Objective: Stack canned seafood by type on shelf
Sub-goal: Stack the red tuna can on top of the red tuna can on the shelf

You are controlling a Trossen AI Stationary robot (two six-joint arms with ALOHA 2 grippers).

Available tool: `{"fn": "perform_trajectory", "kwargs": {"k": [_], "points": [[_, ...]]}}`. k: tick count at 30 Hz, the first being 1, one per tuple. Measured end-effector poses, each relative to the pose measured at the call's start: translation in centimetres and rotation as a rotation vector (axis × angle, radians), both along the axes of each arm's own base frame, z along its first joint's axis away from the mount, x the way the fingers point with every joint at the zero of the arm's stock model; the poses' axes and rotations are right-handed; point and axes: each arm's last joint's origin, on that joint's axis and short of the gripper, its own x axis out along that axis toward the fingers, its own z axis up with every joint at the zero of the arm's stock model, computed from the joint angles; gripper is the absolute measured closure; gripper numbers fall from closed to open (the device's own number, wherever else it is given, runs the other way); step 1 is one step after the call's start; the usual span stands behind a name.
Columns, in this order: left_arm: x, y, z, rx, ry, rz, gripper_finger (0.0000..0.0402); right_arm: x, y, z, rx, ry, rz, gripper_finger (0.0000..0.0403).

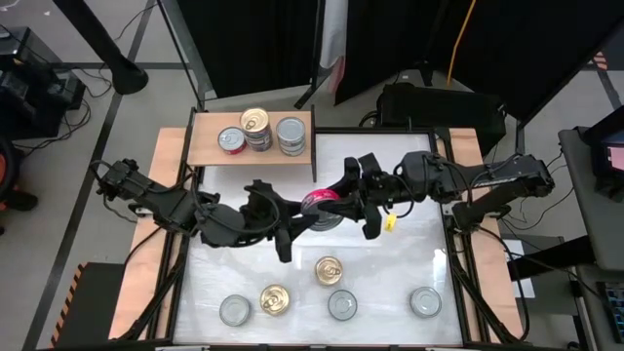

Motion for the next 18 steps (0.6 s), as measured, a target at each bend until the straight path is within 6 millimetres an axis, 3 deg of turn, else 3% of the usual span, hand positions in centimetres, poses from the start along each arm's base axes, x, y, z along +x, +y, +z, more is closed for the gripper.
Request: {"fn": "perform_trajectory", "kwargs": {"k": [2,6,9,13,18], "points": [[0.0,0.0,0.0,0.022,0.008,-0.006,0.0263,0.0,0.0,-0.1,-0.001,0.008,-0.003,0.0269],[-0.8,0.7,0.3,0.052,0.039,-0.013,0.0261,0.0,-0.5,0.0,0.019,0.009,-0.030,0.0253],[-2.6,1.9,1.0,0.065,0.078,-0.003,0.0261,-0.6,-1.5,0.6,0.053,-0.007,-0.061,0.0212],[-6.8,4.4,2.3,0.042,0.134,0.070,0.0261,-2.4,-3.3,2.1,0.041,-0.055,-0.117,0.0138],[-14.6,8.6,2.9,-0.034,0.169,0.363,0.0261,-4.3,-5.6,2.4,-0.044,-0.011,-0.277,0.0074]]}}
